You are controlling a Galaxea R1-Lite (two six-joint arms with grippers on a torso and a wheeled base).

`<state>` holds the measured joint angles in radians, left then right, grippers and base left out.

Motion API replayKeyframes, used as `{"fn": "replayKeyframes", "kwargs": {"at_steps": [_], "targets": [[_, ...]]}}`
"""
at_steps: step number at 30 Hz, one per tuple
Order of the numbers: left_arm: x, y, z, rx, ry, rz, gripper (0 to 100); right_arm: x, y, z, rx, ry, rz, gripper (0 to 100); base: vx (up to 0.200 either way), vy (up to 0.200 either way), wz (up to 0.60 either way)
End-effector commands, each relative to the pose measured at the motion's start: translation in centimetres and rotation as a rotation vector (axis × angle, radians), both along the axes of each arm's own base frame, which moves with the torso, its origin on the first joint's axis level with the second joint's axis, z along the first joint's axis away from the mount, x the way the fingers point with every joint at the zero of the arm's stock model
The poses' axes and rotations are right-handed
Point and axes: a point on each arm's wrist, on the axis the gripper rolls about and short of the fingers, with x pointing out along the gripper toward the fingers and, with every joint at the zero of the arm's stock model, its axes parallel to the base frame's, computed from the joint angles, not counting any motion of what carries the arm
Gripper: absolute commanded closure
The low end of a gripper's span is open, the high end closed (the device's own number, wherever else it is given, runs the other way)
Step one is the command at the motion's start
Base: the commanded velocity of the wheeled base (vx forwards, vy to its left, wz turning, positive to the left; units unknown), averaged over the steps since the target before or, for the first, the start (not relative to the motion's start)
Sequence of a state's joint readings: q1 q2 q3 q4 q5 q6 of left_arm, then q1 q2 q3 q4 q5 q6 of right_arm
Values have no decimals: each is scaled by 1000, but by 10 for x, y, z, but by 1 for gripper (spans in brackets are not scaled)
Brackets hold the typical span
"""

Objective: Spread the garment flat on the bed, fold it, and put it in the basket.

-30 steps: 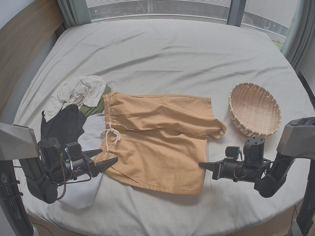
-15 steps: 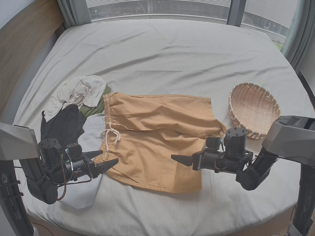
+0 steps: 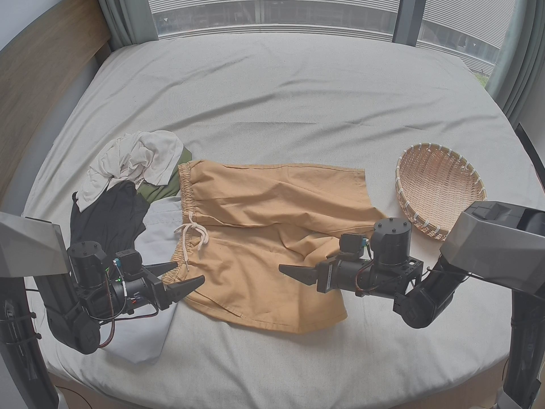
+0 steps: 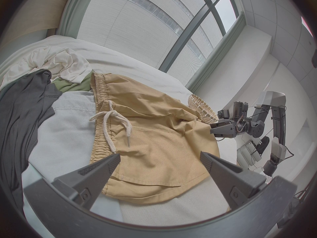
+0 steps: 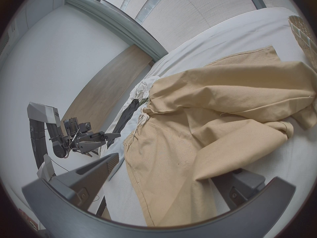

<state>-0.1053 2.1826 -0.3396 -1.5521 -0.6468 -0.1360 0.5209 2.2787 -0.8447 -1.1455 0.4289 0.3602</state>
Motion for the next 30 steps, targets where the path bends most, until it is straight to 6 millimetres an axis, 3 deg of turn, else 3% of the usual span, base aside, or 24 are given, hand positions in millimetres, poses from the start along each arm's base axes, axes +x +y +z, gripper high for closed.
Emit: {"fn": "replayKeyframes", "kwargs": {"at_steps": [1, 8, 12, 17, 19, 21, 30], "targets": [[0, 0, 0, 0, -1, 2, 0, -4, -13, 9, 1, -4, -26, 0, 0, 0, 0], [1, 2, 0, 1, 0, 5, 0, -15, -48, 20, -14, 0, -93, 0, 0, 0, 0], [1, 2, -1, 1, 3, 5, 0, -20, -52, 31, -6, -15, -98, 0, 0, 0, 0], [0, 2, -2, 1, 6, 5, 0, -11, -43, 32, 5, -34, -86, 0, 0, 0, 0], [0, 2, -3, 2, 9, 6, 0, -1, -37, 15, -8, -6, -83, 0, 0, 0, 0], [-1, 2, -3, 2, 14, 6, 0, 3, -32, 10, -8, -4, -76, 0, 0, 0, 0], [0, 3, -3, 2, 14, 8, 0, 15, 12, 20, 35, -43, 5, 0, 0, 0, 0]]}}
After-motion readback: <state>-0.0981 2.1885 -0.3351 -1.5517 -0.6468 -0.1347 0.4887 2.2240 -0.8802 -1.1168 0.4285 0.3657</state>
